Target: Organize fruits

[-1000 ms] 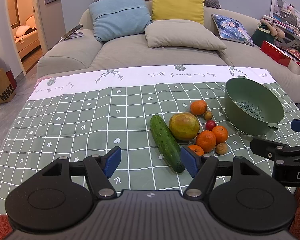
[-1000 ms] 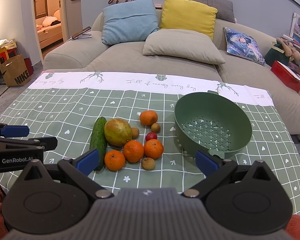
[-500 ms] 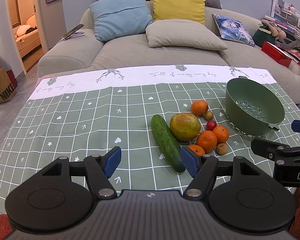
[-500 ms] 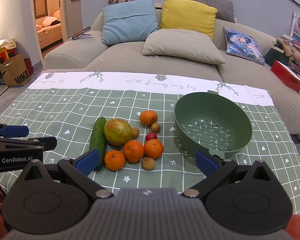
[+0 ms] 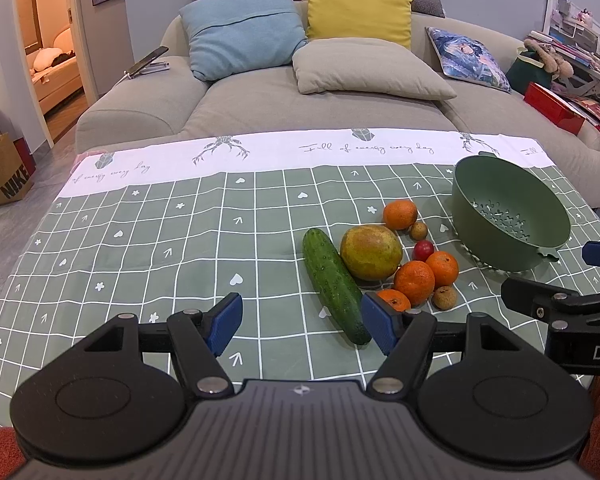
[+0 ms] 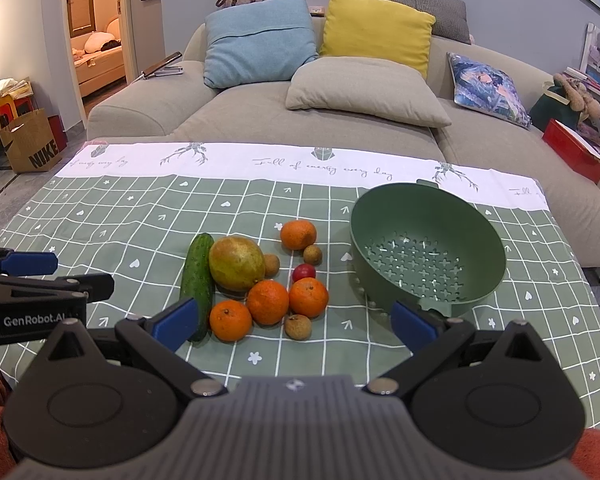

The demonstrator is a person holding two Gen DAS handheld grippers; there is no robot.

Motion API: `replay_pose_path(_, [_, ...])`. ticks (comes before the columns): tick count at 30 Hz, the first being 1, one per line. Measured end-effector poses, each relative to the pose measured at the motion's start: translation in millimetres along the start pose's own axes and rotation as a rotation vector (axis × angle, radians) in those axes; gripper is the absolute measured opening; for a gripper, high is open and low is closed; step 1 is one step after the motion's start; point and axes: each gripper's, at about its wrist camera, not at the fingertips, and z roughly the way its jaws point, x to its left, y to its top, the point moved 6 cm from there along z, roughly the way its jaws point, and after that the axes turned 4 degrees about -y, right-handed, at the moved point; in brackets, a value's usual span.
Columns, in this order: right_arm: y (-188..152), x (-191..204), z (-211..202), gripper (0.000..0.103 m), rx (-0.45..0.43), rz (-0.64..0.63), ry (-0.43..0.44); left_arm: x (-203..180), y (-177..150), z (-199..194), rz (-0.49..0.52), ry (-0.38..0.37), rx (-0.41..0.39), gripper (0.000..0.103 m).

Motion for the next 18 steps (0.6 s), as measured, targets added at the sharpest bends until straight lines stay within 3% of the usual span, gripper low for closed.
replay_pose_path(18, [-2.1, -0.7, 5.7, 0.098, 0.018, 0.009, 0.001, 1.2, -1.6, 1.5, -0.009, -0.008, 0.005, 0.08])
